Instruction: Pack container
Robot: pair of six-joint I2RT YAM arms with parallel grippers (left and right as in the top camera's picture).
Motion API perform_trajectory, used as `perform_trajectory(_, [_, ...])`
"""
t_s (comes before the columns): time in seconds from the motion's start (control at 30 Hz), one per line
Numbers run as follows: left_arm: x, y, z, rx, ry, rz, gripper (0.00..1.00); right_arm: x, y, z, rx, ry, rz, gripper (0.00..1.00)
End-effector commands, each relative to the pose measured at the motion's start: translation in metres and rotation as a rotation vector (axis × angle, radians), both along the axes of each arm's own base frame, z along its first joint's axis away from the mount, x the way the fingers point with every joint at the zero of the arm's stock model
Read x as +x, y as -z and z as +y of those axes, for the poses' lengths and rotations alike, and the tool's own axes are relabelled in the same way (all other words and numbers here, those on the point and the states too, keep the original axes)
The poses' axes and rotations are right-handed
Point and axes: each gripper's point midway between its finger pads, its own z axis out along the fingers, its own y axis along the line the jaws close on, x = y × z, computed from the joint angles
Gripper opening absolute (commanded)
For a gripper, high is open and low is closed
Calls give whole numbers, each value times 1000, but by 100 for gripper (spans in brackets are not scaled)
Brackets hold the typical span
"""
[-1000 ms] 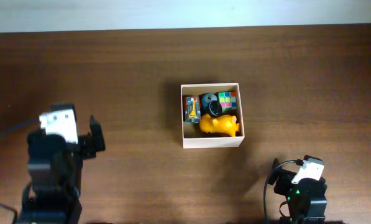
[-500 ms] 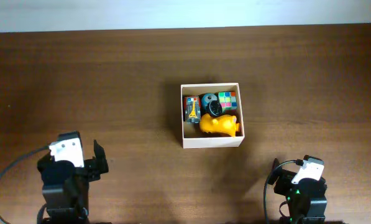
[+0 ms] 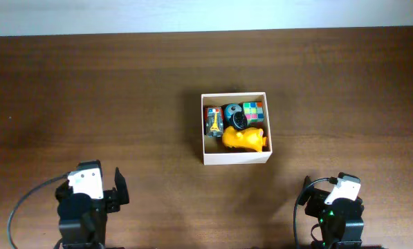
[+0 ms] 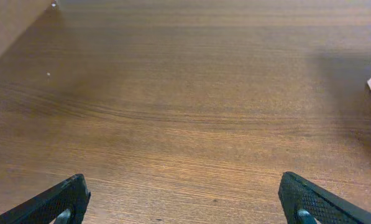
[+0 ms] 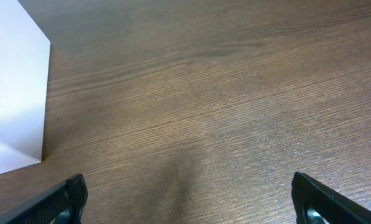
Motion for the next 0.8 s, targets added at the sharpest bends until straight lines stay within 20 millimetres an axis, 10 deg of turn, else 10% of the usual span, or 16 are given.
perform_trajectory(0.0, [3,9,-4,2,29,-11,99,0,2,-1,-5,4,-1,99])
perform_trajectory(0.77, [7,42,-11,-17,64,29,99,0,2,-1,-5,4,-1,99])
